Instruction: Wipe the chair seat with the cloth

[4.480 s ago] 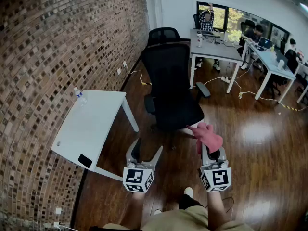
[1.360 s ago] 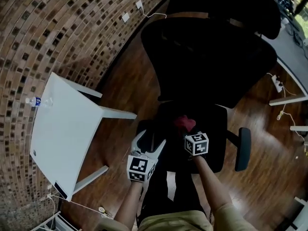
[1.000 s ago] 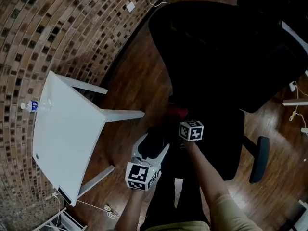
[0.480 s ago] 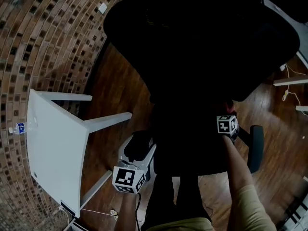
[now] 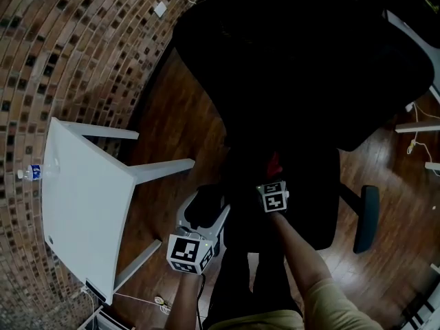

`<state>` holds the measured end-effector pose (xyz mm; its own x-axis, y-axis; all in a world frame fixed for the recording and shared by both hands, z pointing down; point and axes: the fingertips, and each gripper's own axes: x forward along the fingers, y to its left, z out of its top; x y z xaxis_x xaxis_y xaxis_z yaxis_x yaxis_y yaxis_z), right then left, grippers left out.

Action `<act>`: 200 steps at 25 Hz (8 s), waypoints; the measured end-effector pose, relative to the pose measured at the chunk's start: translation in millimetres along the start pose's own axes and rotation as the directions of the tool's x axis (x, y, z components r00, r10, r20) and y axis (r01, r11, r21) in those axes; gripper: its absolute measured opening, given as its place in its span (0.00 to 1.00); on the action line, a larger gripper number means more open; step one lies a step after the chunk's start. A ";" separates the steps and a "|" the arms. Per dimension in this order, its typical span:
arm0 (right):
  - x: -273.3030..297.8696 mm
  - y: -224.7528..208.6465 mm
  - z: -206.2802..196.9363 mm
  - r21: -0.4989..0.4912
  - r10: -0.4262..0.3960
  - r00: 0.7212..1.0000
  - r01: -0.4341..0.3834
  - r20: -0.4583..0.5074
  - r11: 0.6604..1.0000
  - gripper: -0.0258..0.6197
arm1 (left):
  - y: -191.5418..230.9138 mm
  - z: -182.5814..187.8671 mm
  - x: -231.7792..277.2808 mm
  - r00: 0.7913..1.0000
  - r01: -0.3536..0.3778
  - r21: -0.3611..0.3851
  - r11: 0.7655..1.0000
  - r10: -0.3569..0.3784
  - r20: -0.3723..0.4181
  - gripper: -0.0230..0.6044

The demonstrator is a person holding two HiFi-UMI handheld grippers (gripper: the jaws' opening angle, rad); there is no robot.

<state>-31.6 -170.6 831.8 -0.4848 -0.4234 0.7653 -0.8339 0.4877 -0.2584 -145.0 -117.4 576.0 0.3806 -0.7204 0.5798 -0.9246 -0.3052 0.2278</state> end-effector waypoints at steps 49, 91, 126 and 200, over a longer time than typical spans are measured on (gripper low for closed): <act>-135.2 -230.5 -98.2 -0.214 -0.462 0.849 0.416 -0.256 0.884 0.07 | -31.7 -16.1 -10.8 0.995 0.098 -0.043 0.994 -0.099 -0.027 0.53; -58.8 108.0 -36.2 0.223 0.516 0.856 -0.503 -0.001 0.835 0.07 | -26.1 -2.3 -52.4 1.000 0.015 -0.016 1.000 -0.014 0.019 0.54; -32.6 133.8 -118.9 -0.043 0.226 0.922 -0.252 -0.314 0.967 0.07 | -26.0 8.1 -72.9 0.999 0.005 -0.035 0.999 -0.004 0.038 0.55; -243.9 -160.5 -241.7 0.098 -0.357 0.866 0.413 -0.349 0.906 0.07 | -85.5 -10.1 -52.4 0.984 0.177 -0.021 0.984 -0.177 0.004 0.53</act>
<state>284.3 38.9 829.1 -0.0301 -0.2746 0.9611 -0.9811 0.1920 0.0242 -86.0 -47.3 534.1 0.5384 -0.6575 0.5270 -0.8426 -0.4146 0.3436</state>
